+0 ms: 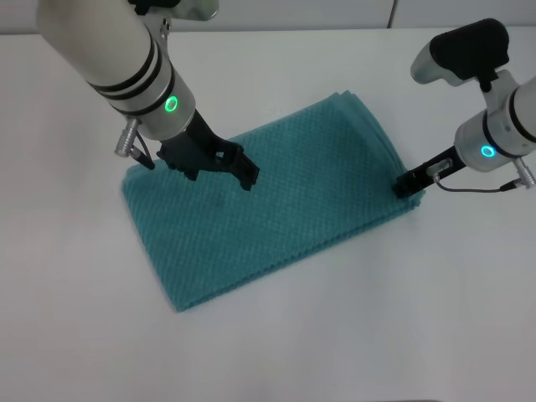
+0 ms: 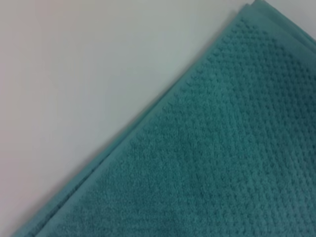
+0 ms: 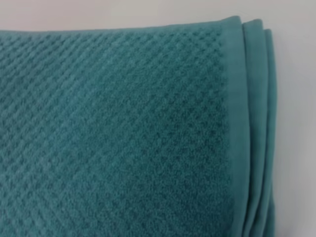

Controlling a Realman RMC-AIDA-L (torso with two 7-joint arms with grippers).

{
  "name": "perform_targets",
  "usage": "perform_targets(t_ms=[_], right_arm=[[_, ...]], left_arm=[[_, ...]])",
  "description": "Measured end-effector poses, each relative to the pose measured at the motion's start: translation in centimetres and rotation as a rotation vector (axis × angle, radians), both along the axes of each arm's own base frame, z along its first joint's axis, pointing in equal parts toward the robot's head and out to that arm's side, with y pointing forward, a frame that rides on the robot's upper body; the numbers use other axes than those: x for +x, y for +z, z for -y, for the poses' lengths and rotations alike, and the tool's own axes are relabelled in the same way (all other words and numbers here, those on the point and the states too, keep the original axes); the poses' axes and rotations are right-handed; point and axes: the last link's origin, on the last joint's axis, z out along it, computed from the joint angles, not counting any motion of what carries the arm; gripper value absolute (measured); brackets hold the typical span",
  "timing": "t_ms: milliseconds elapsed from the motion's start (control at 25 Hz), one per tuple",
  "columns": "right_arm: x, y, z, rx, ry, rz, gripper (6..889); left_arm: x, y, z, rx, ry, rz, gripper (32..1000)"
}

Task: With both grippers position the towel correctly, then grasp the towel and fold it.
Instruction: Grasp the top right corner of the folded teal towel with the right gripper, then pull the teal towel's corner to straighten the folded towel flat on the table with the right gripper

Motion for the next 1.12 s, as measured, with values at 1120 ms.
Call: perform_targets(t_ms=[1120], right_arm=[[-1.7, -1.5, 3.1, -0.204, 0.012, -0.143, 90]], left_arm=[[-1.8, 0.5, 0.3, 0.012, 0.040, -0.003, 896]])
